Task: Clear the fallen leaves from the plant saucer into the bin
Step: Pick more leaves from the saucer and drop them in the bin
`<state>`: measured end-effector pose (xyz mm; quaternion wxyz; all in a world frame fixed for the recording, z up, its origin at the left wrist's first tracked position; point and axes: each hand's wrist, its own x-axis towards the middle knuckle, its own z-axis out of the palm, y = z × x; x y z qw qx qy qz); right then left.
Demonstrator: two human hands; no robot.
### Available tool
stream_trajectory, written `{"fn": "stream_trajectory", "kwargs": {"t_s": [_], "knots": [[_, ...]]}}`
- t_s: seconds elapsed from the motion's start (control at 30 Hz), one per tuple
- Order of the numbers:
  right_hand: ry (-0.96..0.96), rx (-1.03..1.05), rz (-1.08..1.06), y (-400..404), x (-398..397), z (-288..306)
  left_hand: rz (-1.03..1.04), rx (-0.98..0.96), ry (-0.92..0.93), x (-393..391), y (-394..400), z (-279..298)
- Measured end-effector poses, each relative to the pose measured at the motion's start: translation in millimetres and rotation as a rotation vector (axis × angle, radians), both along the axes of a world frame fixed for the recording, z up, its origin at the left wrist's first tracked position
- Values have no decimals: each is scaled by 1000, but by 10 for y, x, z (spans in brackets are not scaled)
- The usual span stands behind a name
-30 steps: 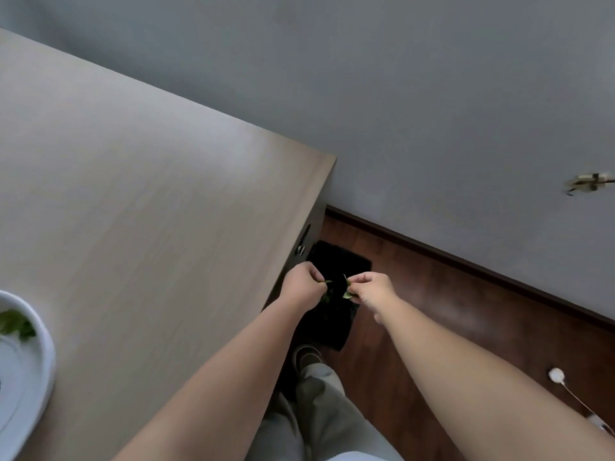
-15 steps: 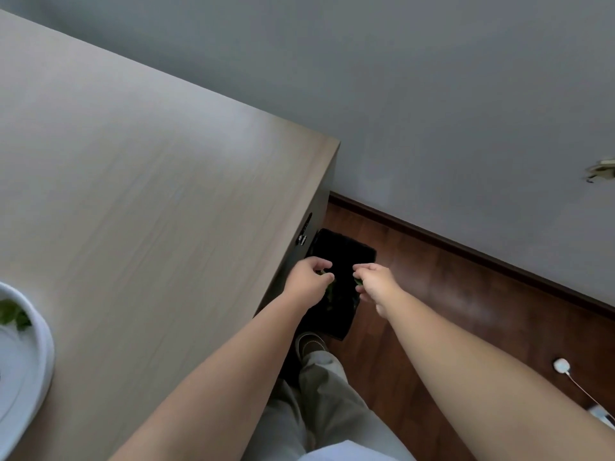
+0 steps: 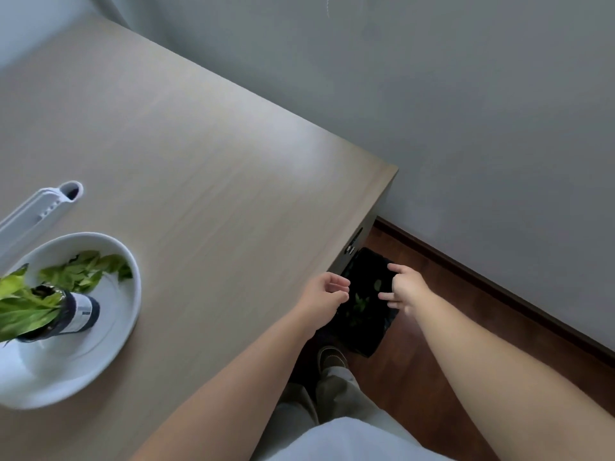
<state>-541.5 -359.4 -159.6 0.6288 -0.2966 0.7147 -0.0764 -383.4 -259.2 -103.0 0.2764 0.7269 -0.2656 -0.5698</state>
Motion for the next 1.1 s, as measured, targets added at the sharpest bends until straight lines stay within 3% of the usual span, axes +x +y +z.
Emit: {"fn": "stream_trajectory", "kwargs": {"t_s": [0.1,0.3,0.53,0.7,0.87,0.93,1.03,1.1], "knots": [[14,23,83,-23,32,78,-13,10,2,26,-8,48],[62,-47,45,-2,72,135,-27,22,-5,55,13,91],[-44,-134,-11,64,246,355,20,4,13,163,67,142],[-165,-328,46,51,626,631,246,-54,57,490,234,265],[-294,-415,290,141,1248,922,601,-79,11,1065,565,375],[-323,-425,394,213,1510,999,676,-94,-197,1306,736,388],[-336,-418,567,341,1917,1084,424,-38,-771,1671,1042,412],[-341,-404,680,429,2182,1129,282,-23,-1036,1912,1216,408]]}}
